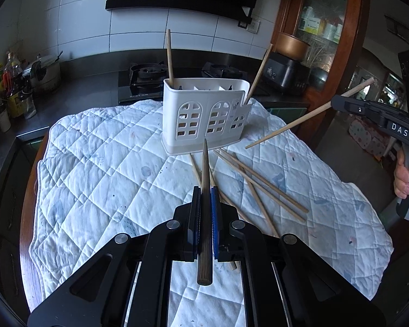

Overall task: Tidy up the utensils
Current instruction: 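Lift the chopstick with the right gripper and carry it over the caddy, then lower the chopstick into the caddy and open the right gripper, then move the open right gripper back to the loose chopsticks and close on one, then lift the chopstick with the right gripper and carry it over the caddy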

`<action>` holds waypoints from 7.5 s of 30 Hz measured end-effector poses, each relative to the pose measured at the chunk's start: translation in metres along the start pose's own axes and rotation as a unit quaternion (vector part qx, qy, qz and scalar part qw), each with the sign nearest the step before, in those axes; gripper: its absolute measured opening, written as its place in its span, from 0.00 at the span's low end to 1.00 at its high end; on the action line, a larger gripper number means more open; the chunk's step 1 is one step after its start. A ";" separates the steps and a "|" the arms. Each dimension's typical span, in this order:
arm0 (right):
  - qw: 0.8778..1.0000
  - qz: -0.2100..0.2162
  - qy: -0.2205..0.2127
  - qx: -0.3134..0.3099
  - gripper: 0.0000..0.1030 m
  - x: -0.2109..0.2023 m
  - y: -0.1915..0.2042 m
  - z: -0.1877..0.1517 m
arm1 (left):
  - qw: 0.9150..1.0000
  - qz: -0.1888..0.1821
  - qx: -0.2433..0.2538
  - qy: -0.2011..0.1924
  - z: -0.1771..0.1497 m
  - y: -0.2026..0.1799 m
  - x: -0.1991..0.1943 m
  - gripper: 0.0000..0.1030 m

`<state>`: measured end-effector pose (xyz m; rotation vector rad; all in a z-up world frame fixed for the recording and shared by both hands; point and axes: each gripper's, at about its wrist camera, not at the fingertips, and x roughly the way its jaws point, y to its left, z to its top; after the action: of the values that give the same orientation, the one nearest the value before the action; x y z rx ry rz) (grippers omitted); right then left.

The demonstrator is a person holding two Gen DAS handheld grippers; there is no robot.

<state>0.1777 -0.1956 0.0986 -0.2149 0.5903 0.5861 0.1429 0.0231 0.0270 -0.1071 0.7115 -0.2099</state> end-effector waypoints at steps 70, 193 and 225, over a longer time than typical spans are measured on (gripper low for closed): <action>0.995 -0.079 0.045 0.038 0.13 0.110 -0.070 0.109 | 0.989 -0.009 0.011 0.146 0.194 0.012 0.121 0.31; 0.989 -0.005 0.129 0.071 0.14 0.100 -0.043 -0.167 | 0.991 0.084 -0.052 0.092 -0.064 -0.029 0.122 0.11; 0.999 -0.042 -0.003 0.025 0.07 0.006 -0.023 -0.060 | 0.999 0.025 -0.004 -0.042 -0.011 -0.029 0.018 0.06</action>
<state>0.1672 -0.2323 0.0474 -0.1905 0.5855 0.4904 0.1448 -0.0098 0.0122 -0.1057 0.6299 -0.1526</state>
